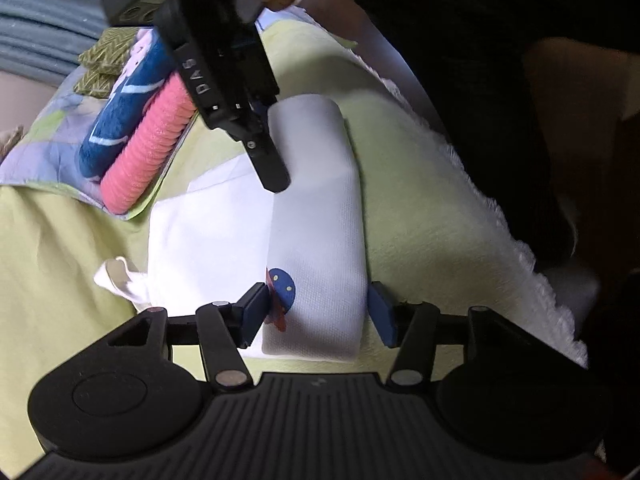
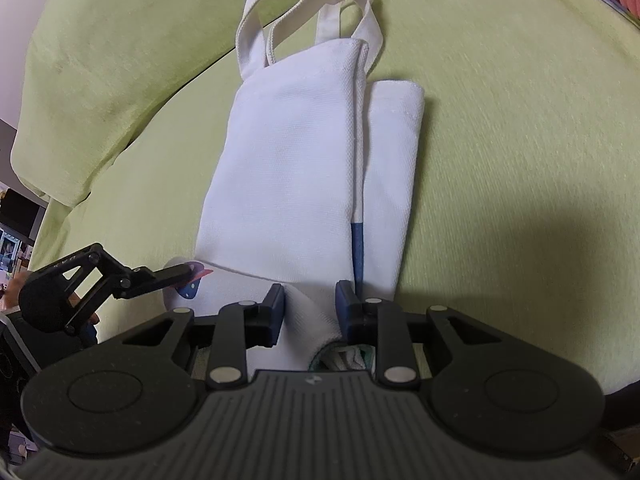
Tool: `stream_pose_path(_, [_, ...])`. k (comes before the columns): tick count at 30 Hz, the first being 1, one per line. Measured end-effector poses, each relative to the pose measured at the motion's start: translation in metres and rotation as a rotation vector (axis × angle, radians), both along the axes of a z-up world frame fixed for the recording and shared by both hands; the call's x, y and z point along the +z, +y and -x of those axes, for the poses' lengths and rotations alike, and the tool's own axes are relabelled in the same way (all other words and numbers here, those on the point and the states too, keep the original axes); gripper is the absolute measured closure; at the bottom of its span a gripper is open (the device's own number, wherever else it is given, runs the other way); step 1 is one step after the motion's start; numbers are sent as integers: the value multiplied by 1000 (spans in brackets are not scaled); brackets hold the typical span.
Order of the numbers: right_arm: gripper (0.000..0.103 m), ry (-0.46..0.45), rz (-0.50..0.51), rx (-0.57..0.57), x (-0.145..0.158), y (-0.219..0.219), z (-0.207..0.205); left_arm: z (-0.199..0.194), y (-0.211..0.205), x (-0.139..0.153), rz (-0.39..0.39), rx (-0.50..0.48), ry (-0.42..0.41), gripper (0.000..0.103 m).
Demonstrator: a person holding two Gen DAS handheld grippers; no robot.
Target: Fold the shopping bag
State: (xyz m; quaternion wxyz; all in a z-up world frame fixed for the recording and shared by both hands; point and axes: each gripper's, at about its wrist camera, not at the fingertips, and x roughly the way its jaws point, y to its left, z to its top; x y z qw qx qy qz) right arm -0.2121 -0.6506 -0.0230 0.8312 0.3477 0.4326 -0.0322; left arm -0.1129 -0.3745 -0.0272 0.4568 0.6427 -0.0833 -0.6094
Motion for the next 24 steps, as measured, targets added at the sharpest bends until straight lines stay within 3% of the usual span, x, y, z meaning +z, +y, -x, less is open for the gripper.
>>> stream_pose_path(4, [80,-24,21,2,1,2,2,-3,-12,2,-41,35,28,46])
stream_pose_path(6, [78,-60,90,21,7,11,7,-9,-16,6,-56,59,80,47])
stream_pose_path(8, [73,-119,234,53,22,28,17,-15,-20,10,-68,71,118,47])
stream_pose_path(10, [68,-216,405,166,40,56,32,-20,-23,13,-79,78,152,47])
stream_pose_path(11, [56,-251,510,243,46,74,38,-23,-24,15,-84,79,167,47])
stream_pose_path(13, [45,-268,759,408,45,113,47,-28,-27,18,-95,79,196,47])
stream_pose_path(16, [46,-223,1075,645,21,156,50,-35,-30,20,-110,84,234,47])
stream_pose_path(20, [66,-166,1345,807,-14,179,43,-40,-32,23,-125,89,272,47])
stream_pose_path(24, [71,-142,1438,863,-32,182,29,-46,-34,23,-134,97,309,47])
